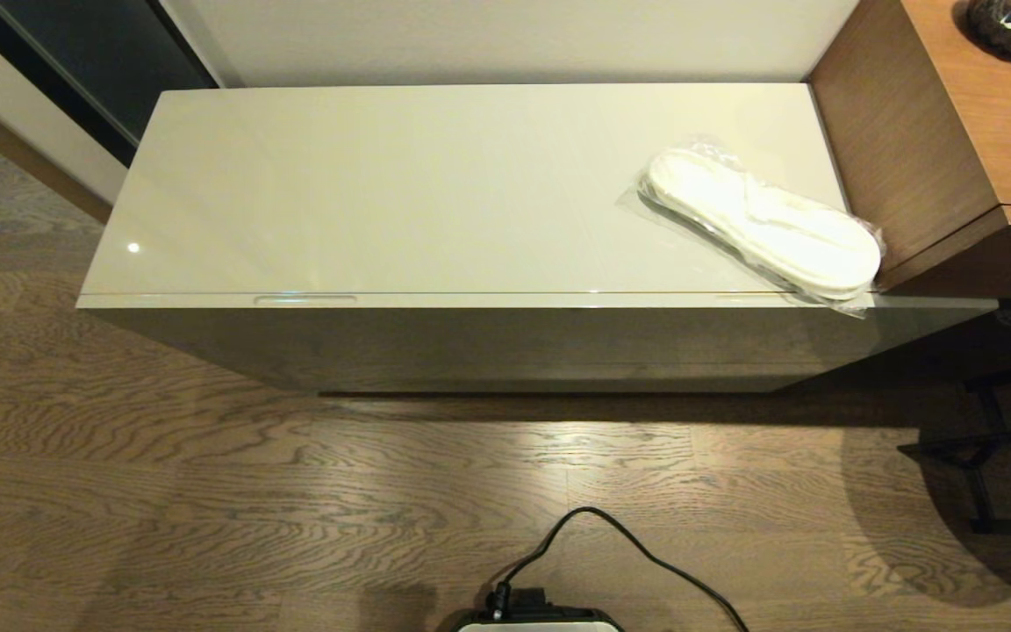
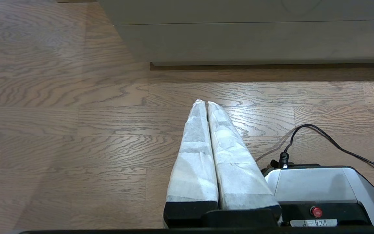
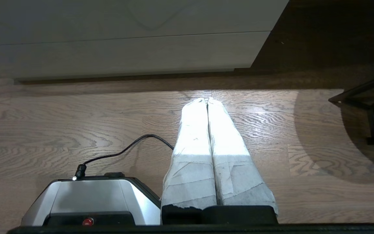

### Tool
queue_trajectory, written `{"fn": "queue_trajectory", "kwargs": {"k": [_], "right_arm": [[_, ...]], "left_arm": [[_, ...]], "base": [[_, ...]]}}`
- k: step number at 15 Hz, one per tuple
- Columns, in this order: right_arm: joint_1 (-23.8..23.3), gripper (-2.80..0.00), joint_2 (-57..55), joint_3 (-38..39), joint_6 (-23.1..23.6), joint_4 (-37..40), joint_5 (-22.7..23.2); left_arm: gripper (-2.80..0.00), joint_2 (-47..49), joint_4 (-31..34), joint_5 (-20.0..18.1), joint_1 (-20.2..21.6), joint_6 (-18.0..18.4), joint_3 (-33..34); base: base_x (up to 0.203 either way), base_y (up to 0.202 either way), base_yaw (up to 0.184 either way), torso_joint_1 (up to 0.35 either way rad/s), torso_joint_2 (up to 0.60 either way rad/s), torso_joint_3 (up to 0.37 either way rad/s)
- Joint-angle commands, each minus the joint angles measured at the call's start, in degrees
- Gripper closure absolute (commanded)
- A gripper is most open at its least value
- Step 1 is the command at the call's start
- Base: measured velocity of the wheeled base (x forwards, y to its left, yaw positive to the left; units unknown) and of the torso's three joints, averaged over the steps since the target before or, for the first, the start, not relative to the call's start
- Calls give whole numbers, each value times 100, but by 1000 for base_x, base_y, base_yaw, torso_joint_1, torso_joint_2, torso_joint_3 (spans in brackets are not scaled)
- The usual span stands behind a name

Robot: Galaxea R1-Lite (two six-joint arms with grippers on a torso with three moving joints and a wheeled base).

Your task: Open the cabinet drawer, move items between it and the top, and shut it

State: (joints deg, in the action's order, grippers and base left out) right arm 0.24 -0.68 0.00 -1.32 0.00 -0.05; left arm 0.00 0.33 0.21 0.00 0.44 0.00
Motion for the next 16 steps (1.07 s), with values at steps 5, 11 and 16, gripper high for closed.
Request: {"fn": "queue_trajectory", "kwargs": {"k": [5, 11, 16], "right_arm": [[2, 0, -2, 18, 0, 0, 5], [2, 0, -2, 18, 0, 0, -4], [2, 0, -2, 18, 0, 0, 5]], "left_arm": [[0, 9, 2, 6, 0, 0, 0], [0, 9, 2, 6, 7, 0, 0], [0, 9, 2, -3, 0, 0, 0]], "base": [[0, 0, 0, 0, 0, 0], [0, 0, 0, 0, 0, 0], [0, 0, 0, 0, 0, 0]]}}
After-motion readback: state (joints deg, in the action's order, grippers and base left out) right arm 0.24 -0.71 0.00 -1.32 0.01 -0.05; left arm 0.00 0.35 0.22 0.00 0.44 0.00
